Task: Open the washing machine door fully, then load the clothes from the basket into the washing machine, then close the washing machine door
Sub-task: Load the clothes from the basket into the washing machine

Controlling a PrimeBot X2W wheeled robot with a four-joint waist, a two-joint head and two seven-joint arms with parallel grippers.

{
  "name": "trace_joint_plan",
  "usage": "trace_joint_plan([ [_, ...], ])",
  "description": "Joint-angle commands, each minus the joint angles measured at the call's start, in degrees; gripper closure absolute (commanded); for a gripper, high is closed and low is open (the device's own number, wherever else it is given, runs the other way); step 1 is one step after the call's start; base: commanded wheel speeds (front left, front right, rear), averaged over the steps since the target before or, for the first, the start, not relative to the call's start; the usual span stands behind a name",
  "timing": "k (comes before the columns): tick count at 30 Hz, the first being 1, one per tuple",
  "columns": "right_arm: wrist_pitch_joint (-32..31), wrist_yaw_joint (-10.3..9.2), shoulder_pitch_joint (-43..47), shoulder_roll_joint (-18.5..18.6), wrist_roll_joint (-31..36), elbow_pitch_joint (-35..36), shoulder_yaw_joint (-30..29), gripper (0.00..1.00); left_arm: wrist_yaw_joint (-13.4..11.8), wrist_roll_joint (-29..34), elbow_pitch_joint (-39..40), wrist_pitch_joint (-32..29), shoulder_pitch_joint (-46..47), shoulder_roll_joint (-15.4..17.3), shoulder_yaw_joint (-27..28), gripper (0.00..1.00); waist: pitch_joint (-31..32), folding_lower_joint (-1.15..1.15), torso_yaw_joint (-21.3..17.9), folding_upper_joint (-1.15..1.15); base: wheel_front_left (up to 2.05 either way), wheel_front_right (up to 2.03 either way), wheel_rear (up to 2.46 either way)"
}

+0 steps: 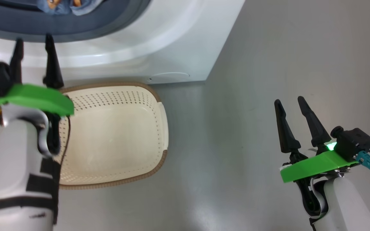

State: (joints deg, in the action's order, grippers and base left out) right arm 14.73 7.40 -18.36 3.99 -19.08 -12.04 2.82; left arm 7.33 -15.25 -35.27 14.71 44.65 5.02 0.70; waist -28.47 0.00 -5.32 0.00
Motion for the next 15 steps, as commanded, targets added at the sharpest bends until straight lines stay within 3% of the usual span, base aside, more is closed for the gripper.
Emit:
trace_joint_plan([
  [1, 0.27, 0.09, 1.52, 0.36, 0.93, 1.11, 1.05, 0.0, 0.15, 0.53, 1.92, 0.29, -2.02, 1.74, 1.46, 0.0, 1.22, 0.0, 1.02, 0.0, 0.0, 0.0, 0.0],
  [15, 0.27, 0.09, 4.83, 2.14, 0.7, -0.17, 0.54, 0.0, 0.15, 2.05, 10.36, 0.29, -17.45, 0.13, 4.08, 0.0, 7.97, 0.0, 3.17, 0.0, 0.0, 0.0, 0.0],
])
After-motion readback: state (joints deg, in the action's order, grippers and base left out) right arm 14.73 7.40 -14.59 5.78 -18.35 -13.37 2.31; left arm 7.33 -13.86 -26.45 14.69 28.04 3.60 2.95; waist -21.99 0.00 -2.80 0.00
